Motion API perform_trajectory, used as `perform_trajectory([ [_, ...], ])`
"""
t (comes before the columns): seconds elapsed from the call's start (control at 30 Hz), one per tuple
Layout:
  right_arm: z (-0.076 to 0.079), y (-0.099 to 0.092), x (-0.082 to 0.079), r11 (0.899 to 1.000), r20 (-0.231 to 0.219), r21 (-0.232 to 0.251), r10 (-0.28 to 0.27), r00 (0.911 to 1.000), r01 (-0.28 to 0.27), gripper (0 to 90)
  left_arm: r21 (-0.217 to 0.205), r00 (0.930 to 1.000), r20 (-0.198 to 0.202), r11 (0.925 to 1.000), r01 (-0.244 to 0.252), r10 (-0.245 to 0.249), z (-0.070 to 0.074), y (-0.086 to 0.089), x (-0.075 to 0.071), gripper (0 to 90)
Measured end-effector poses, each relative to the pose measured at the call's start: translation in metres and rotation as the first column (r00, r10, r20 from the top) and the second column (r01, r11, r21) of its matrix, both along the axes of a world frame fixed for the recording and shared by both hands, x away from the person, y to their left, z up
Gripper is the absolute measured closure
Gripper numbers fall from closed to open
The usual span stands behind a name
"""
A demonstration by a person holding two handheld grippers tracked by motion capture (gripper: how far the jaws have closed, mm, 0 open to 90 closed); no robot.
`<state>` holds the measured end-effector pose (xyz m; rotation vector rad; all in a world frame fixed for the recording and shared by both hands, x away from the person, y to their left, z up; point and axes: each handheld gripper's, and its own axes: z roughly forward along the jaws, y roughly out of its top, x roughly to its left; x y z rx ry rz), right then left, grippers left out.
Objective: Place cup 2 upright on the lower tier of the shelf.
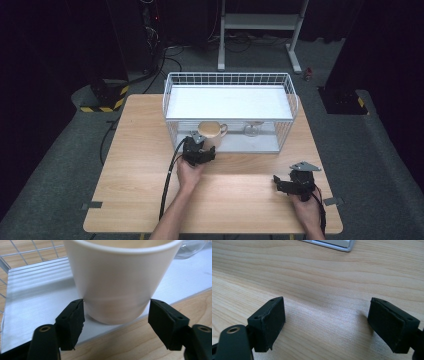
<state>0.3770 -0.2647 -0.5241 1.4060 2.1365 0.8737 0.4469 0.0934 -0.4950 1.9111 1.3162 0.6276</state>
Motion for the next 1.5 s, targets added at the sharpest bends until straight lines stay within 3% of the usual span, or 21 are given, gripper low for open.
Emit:
perform_trajectory([
  [0.23, 0.0, 0.0, 0.0, 1.0, 0.0, 0.0, 0.0, 1.0, 0.0, 14.7, 0.018, 0.9998, 0.003, 0.9997, -0.017, 0.017, 0.005, -0.005, 0.007, 35.4],
  [0.53, 0.0, 0.0, 0.0, 1.0, -0.001, 0.001, -0.002, 1.0, 0.002, 14.7, 0.003, 0.999, 0.011, 0.999, -0.044, 0.044, 0.003, -0.005, 0.012, 42.1],
  [0.97, 0.0, 0.0, 0.0, 1.0, -0.001, 0.001, -0.002, 1.0, 0.002, 14.7, 0.012, 0.9987, -0.003, 0.9987, -0.05, 0.05, 0.004, -0.009, 0.022, 52.7],
  [1.0, 0.0, 0.0, 0.0, 1.0, 0.0, 0.0, 0.0, 1.0, 0.0, 14.7, 0.027, 0.9986, -0.003, 0.9983, -0.052, 0.052, 0.005, -0.008, 0.023, 54.2],
  [1.23, 0.0, 0.0, 0.0, 1.0, -0.001, 0.001, -0.002, 1.0, 0.002, 14.7, 0.009, 0.9983, -0.02, 0.9985, -0.054, 0.054, 0.002, -0.01, 0.027, 58.1],
  [1.27, 0.0, 0.0, 0.0, 1.0, 0.0, 0.0, 0.0, 1.0, 0.0, 14.7, 0.029, 0.998, -0.02, 0.9978, -0.059, 0.06, 0.001, -0.009, 0.028, 58.5],
  [1.37, 0.0, 0.0, 0.0, 1.0, 0.0, 0.0, 0.0, 1.0, 0.0, 14.7, 0.015, 0.9979, -0.031, 0.9983, -0.057, 0.057, 0.001, -0.011, 0.031, 59.5],
  [1.5, 0.0, 0.0, 0.0, 1.0, 0.0, 0.0, 0.0, 1.0, 0.0, 14.7, 0.041, 0.9979, -0.025, 0.9974, -0.059, 0.06, 0.003, -0.01, 0.036, 61.3],
])
